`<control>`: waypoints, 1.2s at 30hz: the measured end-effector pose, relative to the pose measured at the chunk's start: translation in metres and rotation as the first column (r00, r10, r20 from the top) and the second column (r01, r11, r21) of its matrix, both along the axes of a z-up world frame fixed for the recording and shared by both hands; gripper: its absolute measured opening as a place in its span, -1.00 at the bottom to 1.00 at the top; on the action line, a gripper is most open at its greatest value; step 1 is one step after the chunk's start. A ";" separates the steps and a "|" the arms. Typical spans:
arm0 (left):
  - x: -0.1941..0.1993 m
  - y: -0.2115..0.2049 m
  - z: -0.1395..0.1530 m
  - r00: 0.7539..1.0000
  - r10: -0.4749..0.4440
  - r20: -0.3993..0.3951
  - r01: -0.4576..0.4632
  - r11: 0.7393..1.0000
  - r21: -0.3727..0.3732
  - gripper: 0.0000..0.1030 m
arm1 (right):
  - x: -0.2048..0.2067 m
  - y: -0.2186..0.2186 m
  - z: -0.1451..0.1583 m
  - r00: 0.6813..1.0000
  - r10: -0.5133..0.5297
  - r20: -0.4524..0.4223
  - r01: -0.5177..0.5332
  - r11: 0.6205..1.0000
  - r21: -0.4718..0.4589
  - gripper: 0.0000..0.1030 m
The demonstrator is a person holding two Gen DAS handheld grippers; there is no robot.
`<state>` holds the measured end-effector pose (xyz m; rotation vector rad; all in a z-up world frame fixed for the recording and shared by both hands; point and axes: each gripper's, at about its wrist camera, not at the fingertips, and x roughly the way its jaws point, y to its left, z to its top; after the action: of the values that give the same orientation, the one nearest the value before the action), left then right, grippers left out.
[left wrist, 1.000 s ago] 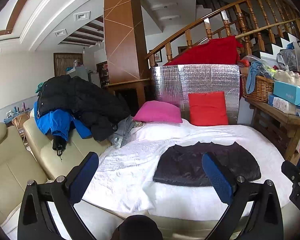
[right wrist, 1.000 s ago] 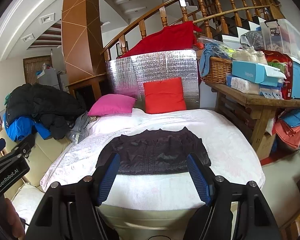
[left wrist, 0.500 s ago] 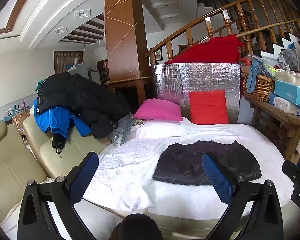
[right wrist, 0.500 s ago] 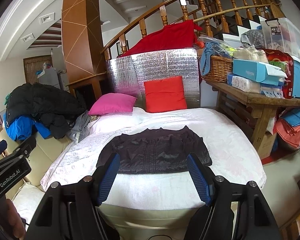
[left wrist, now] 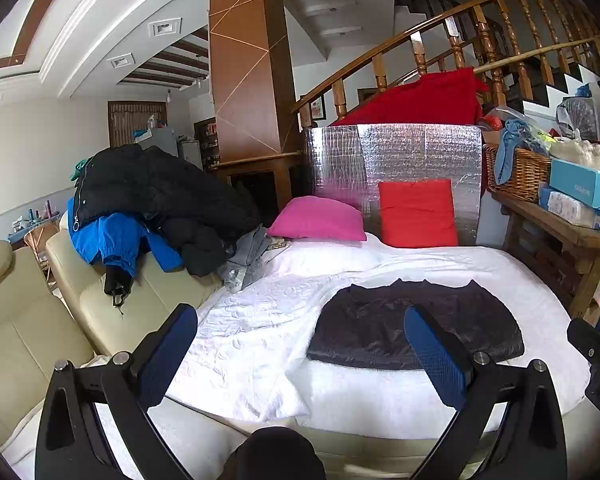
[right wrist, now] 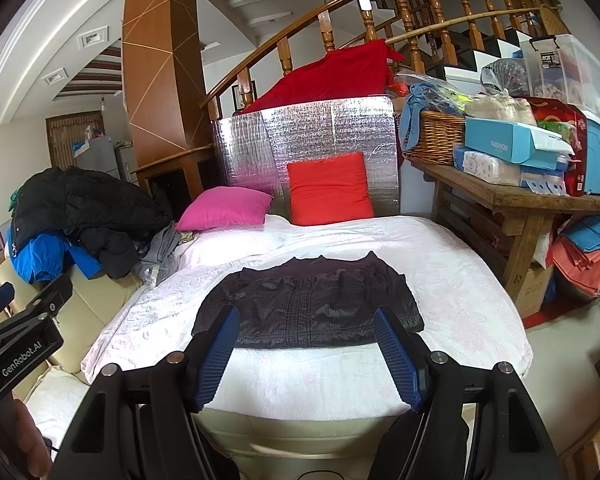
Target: Fold large clothes
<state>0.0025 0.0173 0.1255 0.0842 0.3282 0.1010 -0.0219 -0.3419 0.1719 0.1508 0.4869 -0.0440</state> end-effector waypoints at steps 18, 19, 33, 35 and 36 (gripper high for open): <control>0.003 0.002 -0.003 1.000 0.006 -0.009 -0.006 1.000 -0.002 0.99 | 0.005 0.001 -0.002 1.000 0.002 -0.006 -0.002 1.000 -0.002 0.42; 0.003 0.002 -0.003 1.000 0.006 -0.011 -0.006 1.000 -0.002 0.99 | 0.006 0.001 -0.002 1.000 0.002 -0.006 -0.002 1.000 -0.002 0.42; 0.005 0.003 -0.004 1.000 0.012 -0.013 -0.012 1.000 -0.006 0.99 | 0.007 0.001 -0.002 1.000 0.005 -0.006 -0.005 1.000 -0.001 0.42; 0.006 0.003 -0.004 1.000 0.012 -0.015 -0.012 1.000 -0.007 0.99 | 0.006 0.002 -0.002 1.000 0.004 -0.005 -0.004 1.000 -0.001 0.42; 0.007 0.003 -0.004 1.000 0.012 -0.016 -0.012 1.000 -0.008 0.99 | 0.007 0.002 -0.003 1.000 0.005 -0.005 -0.005 1.000 -0.001 0.42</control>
<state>0.0091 0.0207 0.1213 0.0750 0.3446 0.1112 -0.0152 -0.3404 0.1693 0.1483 0.4927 -0.0400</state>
